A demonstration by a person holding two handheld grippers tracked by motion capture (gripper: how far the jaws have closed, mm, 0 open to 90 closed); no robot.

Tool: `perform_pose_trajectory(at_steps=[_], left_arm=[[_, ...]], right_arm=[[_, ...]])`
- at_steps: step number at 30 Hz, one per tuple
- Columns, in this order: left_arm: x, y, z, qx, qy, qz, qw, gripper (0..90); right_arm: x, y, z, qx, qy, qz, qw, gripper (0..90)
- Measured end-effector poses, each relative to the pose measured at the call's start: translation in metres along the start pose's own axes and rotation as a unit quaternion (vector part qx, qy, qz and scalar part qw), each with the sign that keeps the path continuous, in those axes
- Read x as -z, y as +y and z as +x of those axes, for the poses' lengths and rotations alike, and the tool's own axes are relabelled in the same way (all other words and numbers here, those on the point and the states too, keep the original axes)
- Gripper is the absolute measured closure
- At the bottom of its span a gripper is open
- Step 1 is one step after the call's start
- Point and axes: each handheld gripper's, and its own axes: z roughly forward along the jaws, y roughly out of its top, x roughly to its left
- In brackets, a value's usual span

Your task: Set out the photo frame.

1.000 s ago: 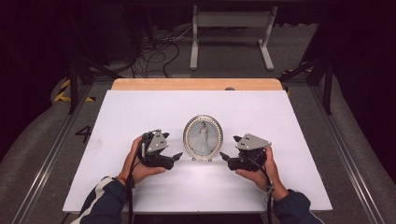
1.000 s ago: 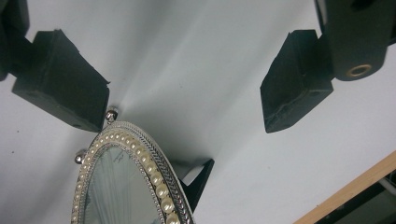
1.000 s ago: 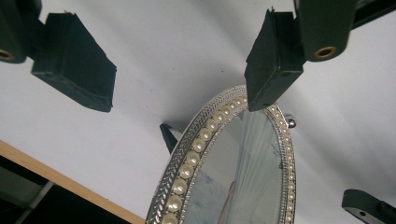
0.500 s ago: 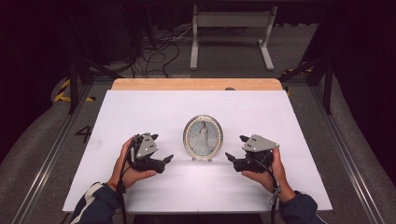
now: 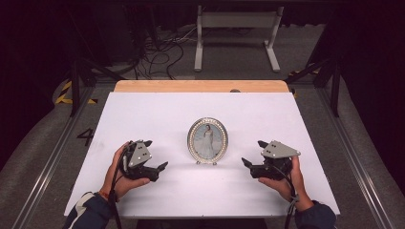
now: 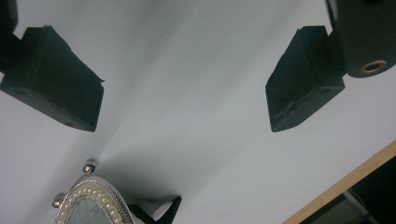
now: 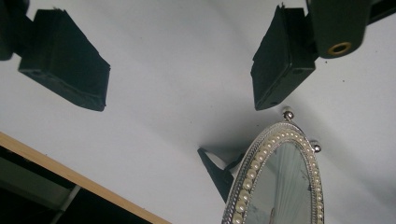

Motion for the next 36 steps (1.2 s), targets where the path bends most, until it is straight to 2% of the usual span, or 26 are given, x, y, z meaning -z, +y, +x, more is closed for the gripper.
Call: perform_pose_trajectory(at_steps=[8, 12, 14, 18, 22, 30, 33, 36], left_arm=[[0.008, -0.013, 0.003, -0.005, 0.009, 0.013, 0.9999, 11.3], [0.012, -0.02, 0.004, -0.004, 0.01, 0.014, 0.9998, 11.0], [0.017, -0.025, 0.006, -0.011, 0.019, 0.015, 0.9996, 11.1], [0.022, -0.032, 0.007, -0.011, 0.027, 0.019, 0.9994, 12.0], [0.028, -0.04, 0.01, -0.003, 0.03, 0.023, 0.9993, 12.1], [0.039, -0.055, 0.016, 0.011, 0.035, 0.026, 0.999, 11.8], [0.042, -0.065, 0.018, 0.02, 0.029, 0.03, 0.9989, 11.7], [0.048, -0.073, 0.02, 0.033, 0.032, 0.028, 0.9986, 11.7]], right_arm=[[0.003, -0.012, -0.004, 0.01, -0.009, 0.009, 0.9999, 18.3], [0.007, -0.017, -0.008, 0.005, -0.016, 0.007, 0.9998, 18.1], [0.012, -0.021, -0.01, 0.001, -0.022, 0.005, 0.9998, 17.9], [0.017, -0.028, -0.014, -0.006, -0.03, 0.005, 0.9995, 17.6], [0.024, -0.036, -0.02, -0.017, -0.039, 0.007, 0.9991, 15.8], [0.029, -0.049, -0.021, -0.021, -0.051, 0.016, 0.9983, 13.7], [0.031, -0.055, -0.023, -0.025, -0.055, 0.016, 0.998, 13.5], [0.034, -0.062, -0.025, -0.036, -0.057, 0.019, 0.9975, 12.8]])
